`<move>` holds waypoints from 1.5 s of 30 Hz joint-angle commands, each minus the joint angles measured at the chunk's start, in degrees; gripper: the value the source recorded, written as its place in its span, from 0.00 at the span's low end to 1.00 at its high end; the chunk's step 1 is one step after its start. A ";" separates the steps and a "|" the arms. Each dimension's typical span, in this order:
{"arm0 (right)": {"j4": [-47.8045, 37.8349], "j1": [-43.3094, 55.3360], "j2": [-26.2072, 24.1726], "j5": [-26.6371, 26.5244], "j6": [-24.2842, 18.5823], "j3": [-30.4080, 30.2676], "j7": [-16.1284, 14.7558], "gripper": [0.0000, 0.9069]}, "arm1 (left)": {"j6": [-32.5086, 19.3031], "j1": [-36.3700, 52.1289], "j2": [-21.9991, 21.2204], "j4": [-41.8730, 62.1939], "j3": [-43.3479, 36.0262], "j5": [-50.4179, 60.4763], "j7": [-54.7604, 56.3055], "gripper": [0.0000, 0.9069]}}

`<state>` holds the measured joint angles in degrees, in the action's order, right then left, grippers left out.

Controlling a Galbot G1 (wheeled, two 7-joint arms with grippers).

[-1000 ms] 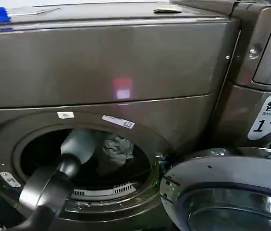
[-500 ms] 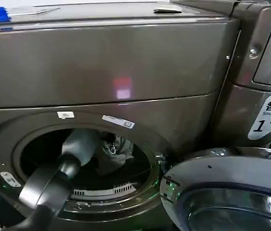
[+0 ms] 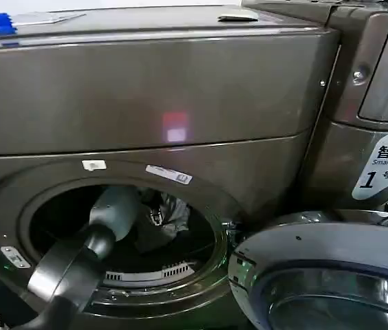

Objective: Grasp the clothes from the dryer.

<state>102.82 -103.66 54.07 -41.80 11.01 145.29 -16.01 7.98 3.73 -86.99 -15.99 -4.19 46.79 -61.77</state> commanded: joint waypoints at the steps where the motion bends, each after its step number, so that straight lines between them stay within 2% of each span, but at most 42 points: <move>1: 0.18 0.10 0.12 0.01 -0.04 0.00 0.02 1.00 | -0.07 -1.01 -0.05 0.27 -0.44 1.24 -1.09 0.00; 14: -0.03 0.37 0.47 0.35 -0.10 -0.42 0.01 1.00 | -0.40 -0.48 -0.13 -0.18 -0.45 0.62 -1.52 0.00; 22: -0.65 1.03 -0.11 1.37 -0.27 -1.52 0.01 1.00 | 1.96 -1.47 -0.31 -4.90 4.45 -9.66 2.91 0.00; 28: -1.33 1.94 -0.57 1.97 -0.51 -2.92 0.00 1.00 | 3.31 -5.43 0.56 -10.87 9.79 -22.54 11.09 0.00; 32: -1.84 2.64 -1.12 2.40 -0.96 -3.95 0.07 1.00 | -0.27 -9.74 1.58 -15.12 10.49 -29.35 20.78 0.00; 38: -1.91 3.42 -1.28 2.61 -1.06 -4.90 0.37 1.00 | -2.85 -15.82 2.34 -23.83 12.85 -38.05 35.34 0.00; 45: -1.97 3.31 -0.95 2.32 -1.55 -4.57 0.48 1.00 | -5.72 -23.31 2.91 -36.07 18.06 -44.09 46.36 0.00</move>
<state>100.96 -100.69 53.23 -39.46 9.78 141.23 -15.72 6.11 -9.28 -84.66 -35.88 7.84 16.41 -35.83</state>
